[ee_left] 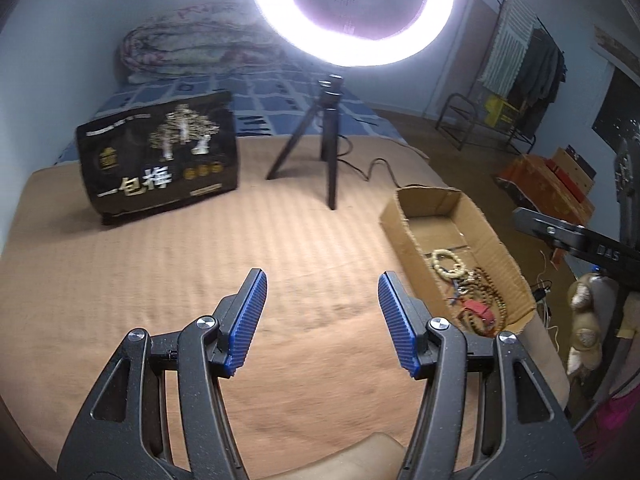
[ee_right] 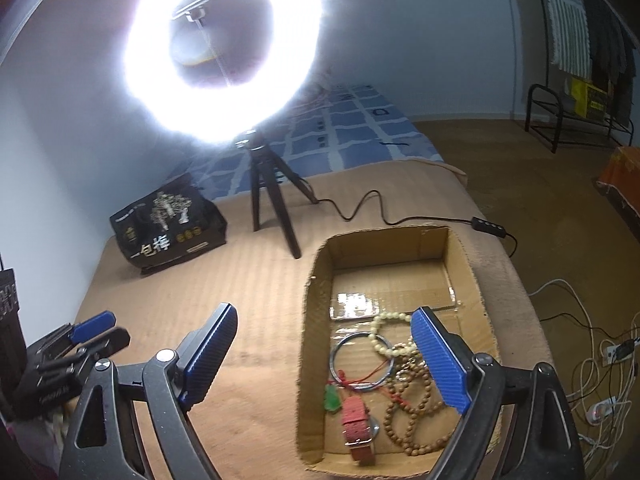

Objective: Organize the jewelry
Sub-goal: 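Move the left tool to the small white pearl earring on the blanket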

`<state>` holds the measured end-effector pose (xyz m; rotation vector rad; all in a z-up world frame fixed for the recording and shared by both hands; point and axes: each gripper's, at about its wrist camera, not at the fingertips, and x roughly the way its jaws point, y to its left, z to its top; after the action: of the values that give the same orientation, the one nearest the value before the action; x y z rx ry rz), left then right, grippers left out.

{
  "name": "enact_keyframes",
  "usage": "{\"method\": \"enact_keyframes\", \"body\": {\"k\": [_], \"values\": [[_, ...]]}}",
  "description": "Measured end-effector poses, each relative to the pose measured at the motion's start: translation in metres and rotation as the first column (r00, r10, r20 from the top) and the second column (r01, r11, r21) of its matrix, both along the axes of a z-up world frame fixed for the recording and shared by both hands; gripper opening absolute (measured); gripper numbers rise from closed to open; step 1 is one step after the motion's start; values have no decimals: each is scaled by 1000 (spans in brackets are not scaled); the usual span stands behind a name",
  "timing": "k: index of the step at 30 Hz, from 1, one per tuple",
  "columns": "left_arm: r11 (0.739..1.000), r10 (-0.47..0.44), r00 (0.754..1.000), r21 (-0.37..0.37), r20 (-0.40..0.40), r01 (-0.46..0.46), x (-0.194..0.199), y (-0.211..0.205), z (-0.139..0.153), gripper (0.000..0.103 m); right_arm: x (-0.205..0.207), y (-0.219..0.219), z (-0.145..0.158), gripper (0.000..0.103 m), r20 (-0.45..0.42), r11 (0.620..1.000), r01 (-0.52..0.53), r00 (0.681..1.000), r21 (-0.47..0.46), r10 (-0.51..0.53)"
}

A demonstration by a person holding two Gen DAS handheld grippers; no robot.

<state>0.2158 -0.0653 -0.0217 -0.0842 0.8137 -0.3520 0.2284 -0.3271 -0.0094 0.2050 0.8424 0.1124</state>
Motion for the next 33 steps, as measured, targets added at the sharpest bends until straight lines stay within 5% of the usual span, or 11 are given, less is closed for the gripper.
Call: {"method": "enact_keyframes", "body": {"k": [20, 33], "values": [[997, 74, 995, 6, -66, -74, 19, 54, -34, 59, -56, 67, -4, 91, -37, 980, -184, 983, -69, 182], [998, 50, 989, 49, -138, -44, 44, 38, -77, 42, -74, 102, -28, 91, -115, 970, -233, 968, -65, 225]]}}
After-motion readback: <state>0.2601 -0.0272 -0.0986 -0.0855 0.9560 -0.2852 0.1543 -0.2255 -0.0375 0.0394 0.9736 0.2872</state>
